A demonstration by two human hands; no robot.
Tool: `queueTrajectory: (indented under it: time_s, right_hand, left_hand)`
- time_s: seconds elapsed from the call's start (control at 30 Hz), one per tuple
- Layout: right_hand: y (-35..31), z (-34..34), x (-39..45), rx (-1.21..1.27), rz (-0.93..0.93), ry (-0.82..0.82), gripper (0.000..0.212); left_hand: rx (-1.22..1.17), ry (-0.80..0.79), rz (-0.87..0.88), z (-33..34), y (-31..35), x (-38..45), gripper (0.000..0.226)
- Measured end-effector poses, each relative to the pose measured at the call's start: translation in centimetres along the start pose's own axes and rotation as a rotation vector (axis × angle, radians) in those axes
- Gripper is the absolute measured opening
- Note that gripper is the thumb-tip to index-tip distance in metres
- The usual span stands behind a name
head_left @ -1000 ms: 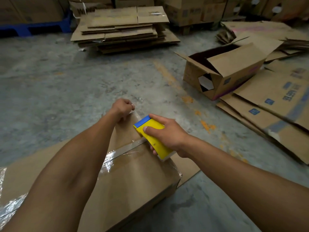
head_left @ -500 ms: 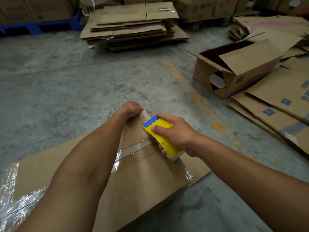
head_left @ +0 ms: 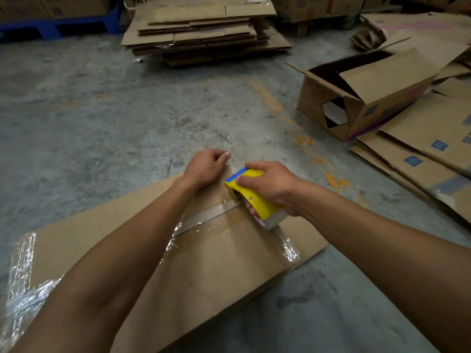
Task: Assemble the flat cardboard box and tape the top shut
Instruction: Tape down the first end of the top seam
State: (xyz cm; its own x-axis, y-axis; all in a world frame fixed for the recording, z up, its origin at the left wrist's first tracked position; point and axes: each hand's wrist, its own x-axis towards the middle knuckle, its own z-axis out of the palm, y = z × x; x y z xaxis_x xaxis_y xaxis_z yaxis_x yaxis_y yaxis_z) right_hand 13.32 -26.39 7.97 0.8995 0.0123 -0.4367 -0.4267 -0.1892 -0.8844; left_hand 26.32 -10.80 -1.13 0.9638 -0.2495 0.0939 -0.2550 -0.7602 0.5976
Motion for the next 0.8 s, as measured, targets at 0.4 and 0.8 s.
queueTrajectory:
  time_s: [0.4, 0.8]
  right_hand:
    - [2.6, -2.2, -6.5, -0.011, 0.164, 0.022, 0.055]
    - [3.1, -2.1, -5.3, 0.001, 0.172, 0.032, 0.054]
  left_hand:
    - [0.220, -0.047, -0.014, 0.5, -0.6, -0.4, 0.045]
    - [0.436, -0.284, 0.452, 1.3, 1.7, -8.5, 0.055]
